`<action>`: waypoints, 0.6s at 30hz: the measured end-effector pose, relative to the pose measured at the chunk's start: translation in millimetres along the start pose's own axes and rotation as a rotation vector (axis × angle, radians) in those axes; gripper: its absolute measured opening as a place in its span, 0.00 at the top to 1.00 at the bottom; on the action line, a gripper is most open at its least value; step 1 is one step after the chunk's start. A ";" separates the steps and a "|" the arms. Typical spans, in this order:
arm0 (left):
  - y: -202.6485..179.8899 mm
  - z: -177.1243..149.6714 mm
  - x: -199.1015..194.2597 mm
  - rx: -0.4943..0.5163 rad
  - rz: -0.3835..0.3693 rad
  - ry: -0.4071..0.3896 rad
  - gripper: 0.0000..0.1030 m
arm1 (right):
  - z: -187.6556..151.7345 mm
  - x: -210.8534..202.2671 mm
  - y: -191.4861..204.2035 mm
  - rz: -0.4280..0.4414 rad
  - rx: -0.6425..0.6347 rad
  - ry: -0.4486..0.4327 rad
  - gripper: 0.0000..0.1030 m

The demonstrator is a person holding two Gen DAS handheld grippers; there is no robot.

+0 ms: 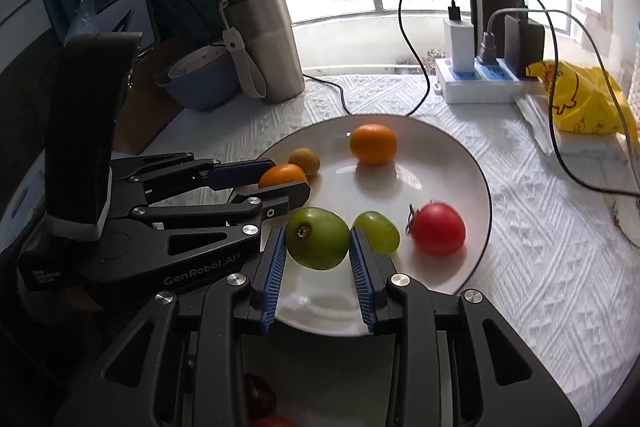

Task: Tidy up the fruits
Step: 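Carry the orange with the left tool while the right tool carries the green fruit to the plate, then open the left tool over the plate while the right tool releases the green fruit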

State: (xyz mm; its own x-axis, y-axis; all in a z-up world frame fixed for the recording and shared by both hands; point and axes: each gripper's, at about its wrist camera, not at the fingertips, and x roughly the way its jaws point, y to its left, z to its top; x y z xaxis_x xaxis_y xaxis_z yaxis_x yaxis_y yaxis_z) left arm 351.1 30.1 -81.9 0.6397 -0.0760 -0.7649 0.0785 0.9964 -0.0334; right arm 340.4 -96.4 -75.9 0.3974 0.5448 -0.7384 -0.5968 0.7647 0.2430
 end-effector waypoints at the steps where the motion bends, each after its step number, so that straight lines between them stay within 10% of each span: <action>1: 1.8 0.9 0.2 -0.006 -0.008 0.001 0.64 | 2.2 0.4 0.0 -0.008 -0.004 -0.006 0.66; 18: 18.6 4.4 -18.8 -0.090 -0.045 -0.080 0.58 | 27.1 14.9 -13.5 -0.091 0.003 -0.044 0.66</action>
State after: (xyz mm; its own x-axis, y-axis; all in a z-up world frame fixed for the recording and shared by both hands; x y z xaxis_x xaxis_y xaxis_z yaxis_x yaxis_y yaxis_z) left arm 343.9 49.9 -65.3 0.6965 -0.1203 -0.7074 0.0419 0.9910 -0.1272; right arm 373.3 -89.2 -73.2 0.4799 0.4879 -0.7291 -0.5551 0.8124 0.1783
